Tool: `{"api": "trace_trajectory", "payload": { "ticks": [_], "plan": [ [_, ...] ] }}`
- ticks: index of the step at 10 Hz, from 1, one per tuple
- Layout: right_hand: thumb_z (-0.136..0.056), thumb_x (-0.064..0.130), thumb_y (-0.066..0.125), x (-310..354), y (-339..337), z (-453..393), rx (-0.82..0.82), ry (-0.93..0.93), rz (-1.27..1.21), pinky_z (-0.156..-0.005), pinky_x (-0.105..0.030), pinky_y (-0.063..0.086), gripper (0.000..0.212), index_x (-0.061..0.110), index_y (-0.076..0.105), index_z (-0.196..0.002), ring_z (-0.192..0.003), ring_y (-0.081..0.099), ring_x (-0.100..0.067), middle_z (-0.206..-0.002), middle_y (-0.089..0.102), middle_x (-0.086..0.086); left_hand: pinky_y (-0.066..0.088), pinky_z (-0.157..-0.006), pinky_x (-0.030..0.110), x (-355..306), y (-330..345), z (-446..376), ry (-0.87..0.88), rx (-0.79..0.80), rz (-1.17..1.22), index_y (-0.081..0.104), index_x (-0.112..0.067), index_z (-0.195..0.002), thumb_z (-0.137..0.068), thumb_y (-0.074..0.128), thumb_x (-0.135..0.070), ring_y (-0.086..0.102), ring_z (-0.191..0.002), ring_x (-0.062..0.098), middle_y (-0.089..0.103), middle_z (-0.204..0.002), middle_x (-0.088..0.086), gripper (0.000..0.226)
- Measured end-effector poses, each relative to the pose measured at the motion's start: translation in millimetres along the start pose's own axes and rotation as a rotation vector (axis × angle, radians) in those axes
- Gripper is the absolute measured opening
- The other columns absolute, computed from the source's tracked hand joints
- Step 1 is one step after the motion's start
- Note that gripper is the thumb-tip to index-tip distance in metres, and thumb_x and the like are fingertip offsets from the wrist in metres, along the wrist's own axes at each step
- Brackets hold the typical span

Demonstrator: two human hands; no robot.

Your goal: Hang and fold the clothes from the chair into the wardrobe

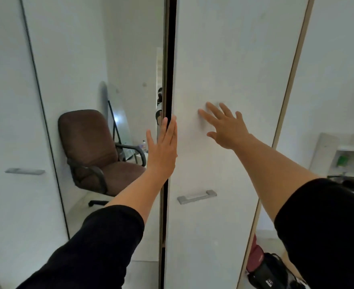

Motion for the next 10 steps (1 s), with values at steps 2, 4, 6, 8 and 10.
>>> {"api": "trace_trajectory", "payload": {
  "ticks": [2, 4, 6, 8, 10],
  "plan": [
    [-0.097, 0.033, 0.046, -2.4, 40.8, -64.1, -0.006, -0.077, -0.020, -0.114, -0.054, 0.011, 0.069, 0.033, 0.003, -0.150, -0.147, -0.007, -0.018, -0.158, -0.013, 0.013, 0.007, -0.111, 0.062, 28.6, 59.3, -55.7, -0.091, 0.089, -0.096, -0.019, -0.006, -0.147, -0.088, 0.059, -0.041, -0.018, -0.144, 0.029, -0.026, -0.154, 0.008, 0.103],
    [-0.094, 0.034, 0.048, -8.8, 75.5, -96.6, -0.092, -0.097, -0.037, -0.114, -0.054, 0.009, 0.074, 0.031, 0.000, -0.151, -0.146, -0.012, -0.019, -0.158, -0.014, 0.012, 0.007, -0.113, 0.061, 27.6, 109.4, -89.6, -0.152, 0.173, -0.108, -0.029, -0.001, -0.141, -0.074, 0.065, -0.060, -0.025, -0.141, 0.030, -0.036, -0.150, 0.011, 0.130],
    [-0.093, 0.033, 0.046, -7.3, 88.4, -107.3, -0.186, -0.090, -0.084, -0.113, -0.056, 0.010, 0.072, 0.031, 0.002, -0.151, -0.146, -0.012, -0.020, -0.159, -0.010, 0.012, 0.005, -0.110, 0.063, 31.6, 125.4, -102.5, -0.181, 0.190, -0.127, -0.030, 0.000, -0.140, -0.070, 0.067, -0.062, -0.025, -0.141, 0.030, -0.038, -0.148, 0.012, 0.135],
    [-0.092, 0.030, 0.046, -4.8, 80.5, -101.6, -0.083, -0.046, -0.185, -0.115, -0.050, 0.016, 0.073, 0.031, 0.003, -0.151, -0.146, -0.016, -0.018, -0.158, -0.015, 0.013, 0.005, -0.110, 0.063, 28.5, 119.0, -94.3, -0.208, 0.231, -0.011, -0.032, -0.007, -0.141, -0.070, 0.072, -0.056, -0.023, -0.143, 0.026, -0.040, -0.148, 0.005, 0.135],
    [-0.094, 0.034, 0.042, 23.1, 99.8, -37.2, 0.057, 0.060, -0.493, -0.110, -0.042, 0.026, 0.058, 0.031, 0.022, -0.148, -0.143, 0.020, -0.022, -0.158, 0.014, 0.002, 0.003, -0.111, 0.066, 22.3, 103.0, -52.7, -0.101, 0.349, 0.078, -0.021, -0.012, -0.147, -0.082, 0.060, -0.054, -0.021, -0.144, 0.025, -0.028, -0.155, 0.000, 0.112]
  ]
}}
Point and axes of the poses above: each hand's wrist, its own z-axis away from the middle knuckle, its own y-axis out of the palm, x = y × z, the point moved 9 cm from there along -z, towards the middle knuckle
